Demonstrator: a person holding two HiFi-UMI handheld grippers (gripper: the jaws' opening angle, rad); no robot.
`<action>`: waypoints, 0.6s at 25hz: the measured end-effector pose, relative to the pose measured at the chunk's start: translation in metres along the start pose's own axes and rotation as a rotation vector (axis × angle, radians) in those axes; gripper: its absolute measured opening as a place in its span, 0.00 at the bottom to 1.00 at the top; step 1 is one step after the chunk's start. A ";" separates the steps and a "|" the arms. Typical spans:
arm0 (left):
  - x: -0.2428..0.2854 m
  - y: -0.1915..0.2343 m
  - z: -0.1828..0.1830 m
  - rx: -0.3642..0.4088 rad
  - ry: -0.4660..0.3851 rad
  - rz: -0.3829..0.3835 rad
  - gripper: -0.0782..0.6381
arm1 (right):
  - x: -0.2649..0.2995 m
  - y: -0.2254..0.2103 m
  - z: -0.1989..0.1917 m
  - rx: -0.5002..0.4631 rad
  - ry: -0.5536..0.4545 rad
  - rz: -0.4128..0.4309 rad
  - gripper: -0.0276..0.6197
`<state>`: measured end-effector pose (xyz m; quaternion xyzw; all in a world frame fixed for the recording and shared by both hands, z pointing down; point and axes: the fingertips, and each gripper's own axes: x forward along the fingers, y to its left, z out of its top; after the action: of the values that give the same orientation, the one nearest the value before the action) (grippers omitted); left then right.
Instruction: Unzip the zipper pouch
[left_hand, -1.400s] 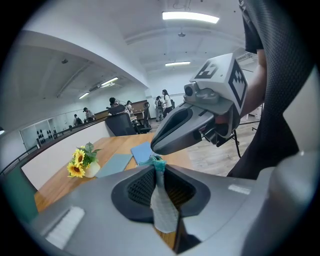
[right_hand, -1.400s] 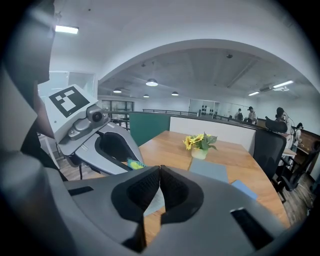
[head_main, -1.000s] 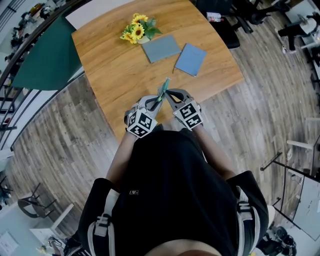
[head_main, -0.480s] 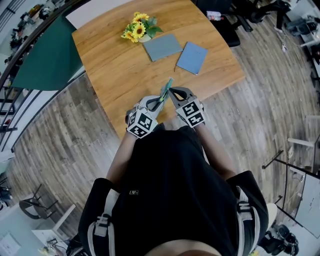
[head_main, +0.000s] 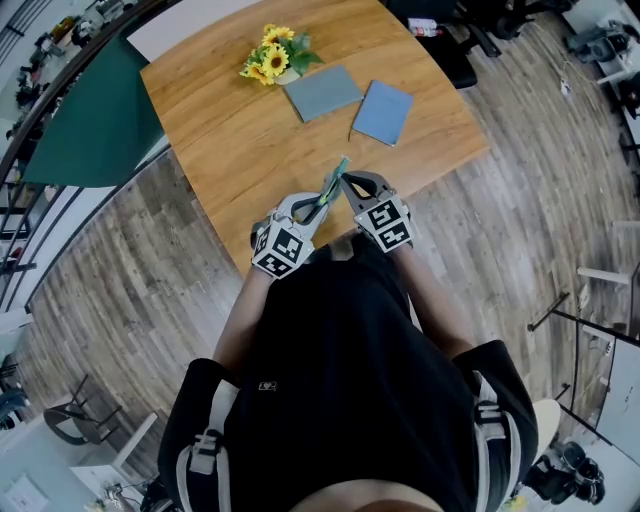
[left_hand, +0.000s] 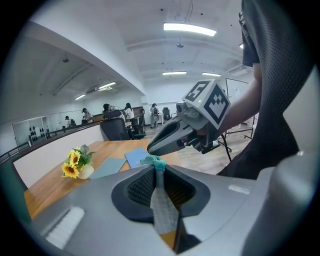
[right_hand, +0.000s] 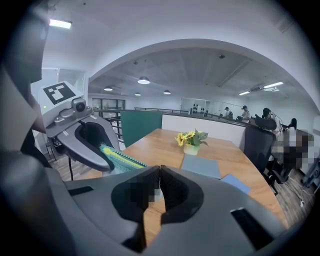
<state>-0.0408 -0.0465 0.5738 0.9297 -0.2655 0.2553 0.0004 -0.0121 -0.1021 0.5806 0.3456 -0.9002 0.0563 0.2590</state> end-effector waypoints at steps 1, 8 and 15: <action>0.000 0.000 0.000 0.000 0.000 0.001 0.18 | 0.000 0.000 0.000 0.000 0.000 0.000 0.05; -0.004 0.004 0.000 -0.001 0.007 0.010 0.18 | 0.009 -0.002 0.002 0.009 -0.003 0.004 0.05; -0.016 0.012 -0.007 -0.015 0.020 0.034 0.18 | 0.023 0.006 0.009 -0.001 -0.014 0.031 0.05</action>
<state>-0.0612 -0.0482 0.5704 0.9223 -0.2832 0.2628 0.0056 -0.0339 -0.1140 0.5845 0.3318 -0.9072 0.0573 0.2521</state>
